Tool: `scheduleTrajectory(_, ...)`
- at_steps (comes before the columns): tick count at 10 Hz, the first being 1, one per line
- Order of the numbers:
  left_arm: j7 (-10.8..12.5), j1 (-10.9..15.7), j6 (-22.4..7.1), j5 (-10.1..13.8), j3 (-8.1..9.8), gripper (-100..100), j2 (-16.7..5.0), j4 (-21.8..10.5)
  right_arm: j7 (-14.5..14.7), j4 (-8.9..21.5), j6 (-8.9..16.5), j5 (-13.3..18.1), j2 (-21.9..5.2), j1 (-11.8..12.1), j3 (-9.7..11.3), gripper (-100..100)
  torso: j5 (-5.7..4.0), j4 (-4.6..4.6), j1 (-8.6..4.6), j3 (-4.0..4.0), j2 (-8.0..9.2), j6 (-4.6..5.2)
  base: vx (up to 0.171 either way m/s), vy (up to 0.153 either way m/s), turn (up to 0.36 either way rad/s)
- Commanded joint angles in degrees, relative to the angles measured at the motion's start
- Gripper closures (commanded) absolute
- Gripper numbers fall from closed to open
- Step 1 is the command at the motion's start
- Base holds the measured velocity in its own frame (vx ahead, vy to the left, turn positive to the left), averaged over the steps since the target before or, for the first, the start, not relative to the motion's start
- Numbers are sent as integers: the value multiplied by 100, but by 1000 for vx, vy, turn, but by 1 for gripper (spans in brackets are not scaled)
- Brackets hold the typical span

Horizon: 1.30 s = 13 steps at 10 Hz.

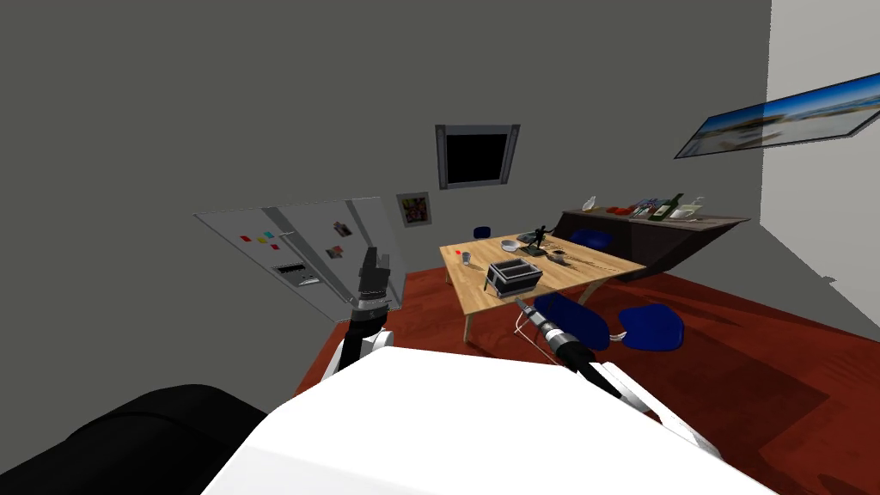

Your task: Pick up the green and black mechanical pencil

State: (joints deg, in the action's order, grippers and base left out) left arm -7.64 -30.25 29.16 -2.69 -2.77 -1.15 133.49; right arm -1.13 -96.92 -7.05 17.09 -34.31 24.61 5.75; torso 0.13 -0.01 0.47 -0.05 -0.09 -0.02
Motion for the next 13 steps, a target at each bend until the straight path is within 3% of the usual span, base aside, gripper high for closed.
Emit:
scheduleTrajectory(1,0,0,0,0,0,0,0,0,50,247,194,92,-176,-115,67,-100,0,0,0,0,0,0,-4,124,47)
scheduleTrajectory(7,0,0,0,0,-1,0,0,0,383,1401,843,392,-871,-511,371,-100,4,-3,22,-10,-18,-1,44,168,90)
scheduleTrajectory(11,0,-1,0,0,0,0,0,0,601,2002,1233,430,-1151,-778,599,-100,-3,-7,-13,-17,-30,-1,97,100,142)
scheduleTrajectory(12,0,-1,0,0,0,0,-1,0,601,2002,1233,430,-1151,-778,599,-100,-2,-6,-13,-17,-30,-1,61,71,38)
scheduleTrajectory(13,0,-1,0,0,1,0,-1,0,702,2246,1403,413,-1239,-901,709,-100,-3,-5,-19,-11,-18,3,84,77,195)
